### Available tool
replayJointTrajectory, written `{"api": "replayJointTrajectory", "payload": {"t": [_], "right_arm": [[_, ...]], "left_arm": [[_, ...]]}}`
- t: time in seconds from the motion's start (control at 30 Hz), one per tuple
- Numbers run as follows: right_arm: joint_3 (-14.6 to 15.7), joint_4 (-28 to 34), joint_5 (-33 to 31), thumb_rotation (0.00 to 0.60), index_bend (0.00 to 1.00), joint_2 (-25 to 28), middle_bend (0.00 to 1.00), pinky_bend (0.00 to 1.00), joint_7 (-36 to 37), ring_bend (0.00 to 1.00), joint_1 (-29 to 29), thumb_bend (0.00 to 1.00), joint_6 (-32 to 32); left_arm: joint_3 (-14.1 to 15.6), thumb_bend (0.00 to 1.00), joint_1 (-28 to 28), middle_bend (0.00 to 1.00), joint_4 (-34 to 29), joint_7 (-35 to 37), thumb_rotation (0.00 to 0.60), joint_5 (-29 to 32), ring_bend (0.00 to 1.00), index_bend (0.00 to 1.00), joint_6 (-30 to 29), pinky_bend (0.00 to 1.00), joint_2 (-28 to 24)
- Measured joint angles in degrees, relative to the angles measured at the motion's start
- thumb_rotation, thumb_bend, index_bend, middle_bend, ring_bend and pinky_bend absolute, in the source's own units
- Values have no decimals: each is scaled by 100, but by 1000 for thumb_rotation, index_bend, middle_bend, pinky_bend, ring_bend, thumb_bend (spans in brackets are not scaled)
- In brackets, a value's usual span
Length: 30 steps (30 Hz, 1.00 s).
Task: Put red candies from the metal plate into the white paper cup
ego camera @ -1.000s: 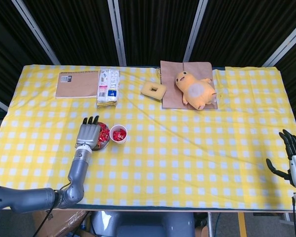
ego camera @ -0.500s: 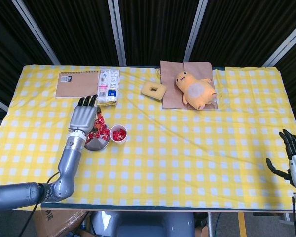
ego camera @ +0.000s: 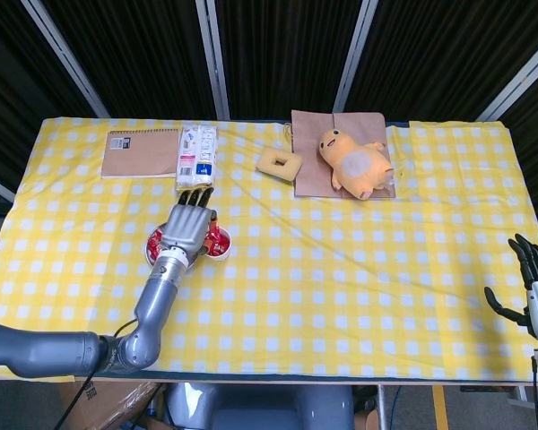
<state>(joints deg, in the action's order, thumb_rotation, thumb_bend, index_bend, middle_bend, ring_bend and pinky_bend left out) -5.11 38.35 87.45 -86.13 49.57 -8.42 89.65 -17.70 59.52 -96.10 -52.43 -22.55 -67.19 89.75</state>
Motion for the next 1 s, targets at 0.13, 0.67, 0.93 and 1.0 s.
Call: {"api": "replayJointTrajectory", "payload": {"t": [0.13, 0.67, 0.93, 1.0], "right_arm": [[4, -1, 11, 600, 0, -1, 0, 0, 2, 0, -2, 410, 13], [16, -11, 12, 600, 0, -3, 0, 0, 2, 0, -2, 409, -11], [15, -10, 13, 600, 0, -7, 0, 0, -9, 0, 1, 410, 1], [18, -10, 18, 600, 0, -10, 0, 0, -18, 0, 1, 410, 5]], "left_arm": [[44, 342, 74, 0, 109, -36, 600, 92, 0, 492, -10, 16, 112], [37, 283, 81, 0, 119, 223, 600, 74, 0, 457, 11, 16, 103], [77, 256, -155, 0, -174, 403, 600, -11, 0, 451, -88, 16, -428], [155, 248, -267, 0, -218, 458, 600, -6, 0, 451, -93, 16, -576]]}}
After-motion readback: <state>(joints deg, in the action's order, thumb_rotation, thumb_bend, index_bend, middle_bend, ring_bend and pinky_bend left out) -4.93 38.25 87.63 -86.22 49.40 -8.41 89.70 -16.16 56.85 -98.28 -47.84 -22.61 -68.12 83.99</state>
